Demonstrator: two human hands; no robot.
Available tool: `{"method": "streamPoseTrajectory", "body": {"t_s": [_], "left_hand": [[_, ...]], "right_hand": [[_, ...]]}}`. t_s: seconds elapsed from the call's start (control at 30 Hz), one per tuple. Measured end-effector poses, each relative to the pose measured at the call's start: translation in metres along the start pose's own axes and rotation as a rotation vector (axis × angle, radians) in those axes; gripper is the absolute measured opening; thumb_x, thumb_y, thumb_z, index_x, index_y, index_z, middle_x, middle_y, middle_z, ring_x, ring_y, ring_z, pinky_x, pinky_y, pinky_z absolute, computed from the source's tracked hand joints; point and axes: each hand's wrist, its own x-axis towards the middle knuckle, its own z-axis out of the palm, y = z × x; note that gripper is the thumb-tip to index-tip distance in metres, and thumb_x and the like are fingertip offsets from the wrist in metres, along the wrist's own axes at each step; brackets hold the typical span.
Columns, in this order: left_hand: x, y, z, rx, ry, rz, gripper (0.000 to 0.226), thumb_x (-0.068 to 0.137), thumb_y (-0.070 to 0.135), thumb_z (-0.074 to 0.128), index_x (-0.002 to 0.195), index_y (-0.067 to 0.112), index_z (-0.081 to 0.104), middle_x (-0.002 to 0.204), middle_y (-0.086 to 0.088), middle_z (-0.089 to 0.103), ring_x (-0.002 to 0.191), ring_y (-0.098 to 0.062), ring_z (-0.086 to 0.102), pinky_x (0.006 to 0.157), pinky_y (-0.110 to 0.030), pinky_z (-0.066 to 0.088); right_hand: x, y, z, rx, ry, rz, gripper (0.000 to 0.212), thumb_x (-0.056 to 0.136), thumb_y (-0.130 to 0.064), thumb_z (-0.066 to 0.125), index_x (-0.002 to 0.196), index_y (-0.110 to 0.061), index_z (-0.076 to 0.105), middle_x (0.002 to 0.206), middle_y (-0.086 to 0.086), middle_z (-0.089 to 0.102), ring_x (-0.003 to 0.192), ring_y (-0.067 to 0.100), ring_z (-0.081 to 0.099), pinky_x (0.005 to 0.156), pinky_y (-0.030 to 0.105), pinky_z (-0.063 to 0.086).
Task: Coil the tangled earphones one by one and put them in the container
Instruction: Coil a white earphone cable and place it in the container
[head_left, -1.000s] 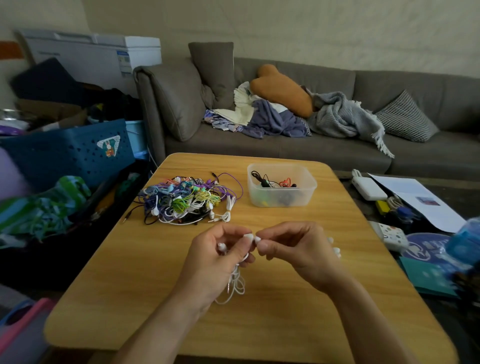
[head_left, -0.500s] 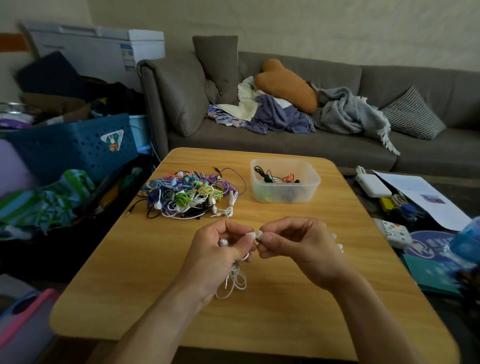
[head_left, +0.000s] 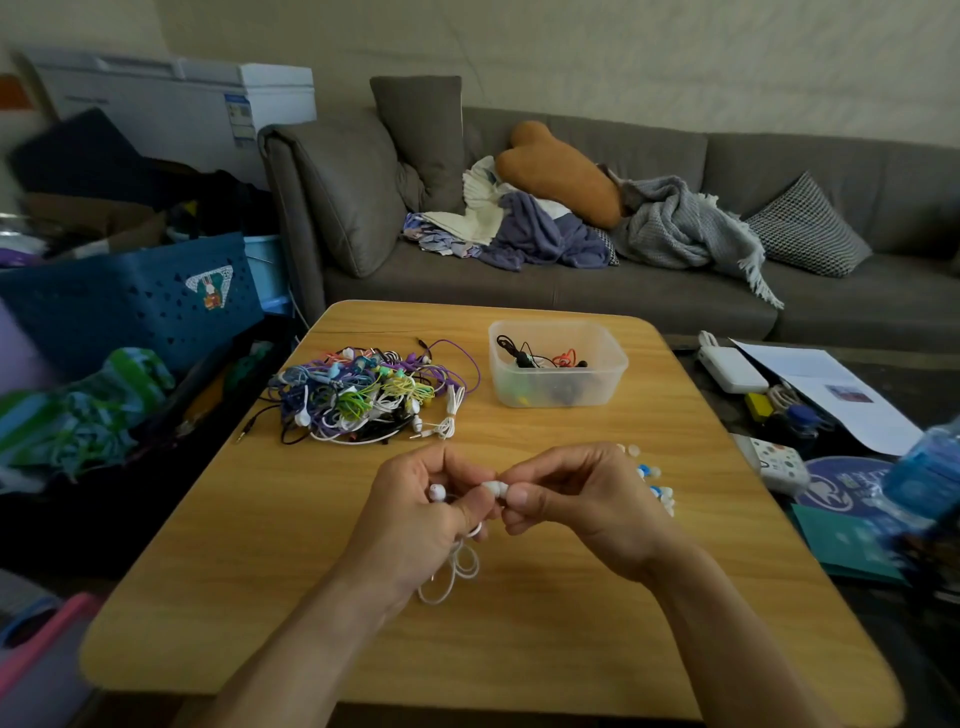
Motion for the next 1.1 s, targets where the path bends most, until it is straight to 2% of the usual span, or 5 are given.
{"method": "streamPoseTrajectory", "body": {"t_s": [0.23,0.43,0.67,0.93,1.1], "left_hand": [[0.001,0.005,0.001,-0.543,-0.105,-0.369,0.015,0.065,-0.012,0.060,0.069,0.002,0.059,0.061,-0.014,0.059,0.051,-0.016,0.056,0.041,-0.020,0.042],[0.002,0.002,0.001,-0.518,-0.084,-0.424,0.023,0.077,-0.019,0.054,0.072,0.003,0.056,0.061,-0.014,0.058,0.050,-0.014,0.056,0.040,-0.019,0.040],[0.003,0.000,0.006,-0.027,0.100,-0.050,0.016,0.085,-0.011,0.063,0.077,0.004,0.061,0.064,-0.011,0.069,0.057,-0.019,0.059,0.055,-0.028,0.050],[0.006,-0.017,0.007,0.434,0.279,0.490,0.021,0.079,-0.001,0.074,0.072,0.016,0.064,0.065,0.005,0.067,0.059,-0.012,0.062,0.054,-0.033,0.050],[0.004,-0.014,0.007,0.313,0.275,0.397,0.017,0.083,-0.003,0.070,0.078,0.012,0.063,0.066,0.006,0.066,0.056,-0.013,0.060,0.052,-0.031,0.052]], "right_hand": [[0.003,0.001,-0.001,-0.049,-0.051,-0.118,0.014,0.075,-0.004,0.076,0.089,0.000,0.076,0.078,0.016,0.074,0.069,0.027,0.070,0.069,0.032,0.057],[0.005,0.000,-0.001,-0.112,-0.045,-0.115,0.015,0.073,-0.005,0.077,0.087,0.000,0.076,0.077,0.013,0.075,0.064,0.023,0.068,0.065,0.031,0.057],[0.004,0.004,0.006,-0.261,0.162,-0.140,0.015,0.075,-0.003,0.081,0.082,-0.015,0.076,0.074,0.006,0.075,0.065,0.023,0.069,0.066,0.034,0.059],[0.005,0.008,0.012,0.085,0.146,0.057,0.025,0.066,-0.012,0.081,0.088,-0.002,0.078,0.084,0.023,0.073,0.072,0.020,0.066,0.064,0.029,0.050],[0.006,0.010,0.016,0.094,0.136,-0.001,0.018,0.070,-0.012,0.079,0.087,-0.006,0.078,0.077,0.012,0.073,0.065,0.014,0.062,0.065,0.027,0.051]]}}
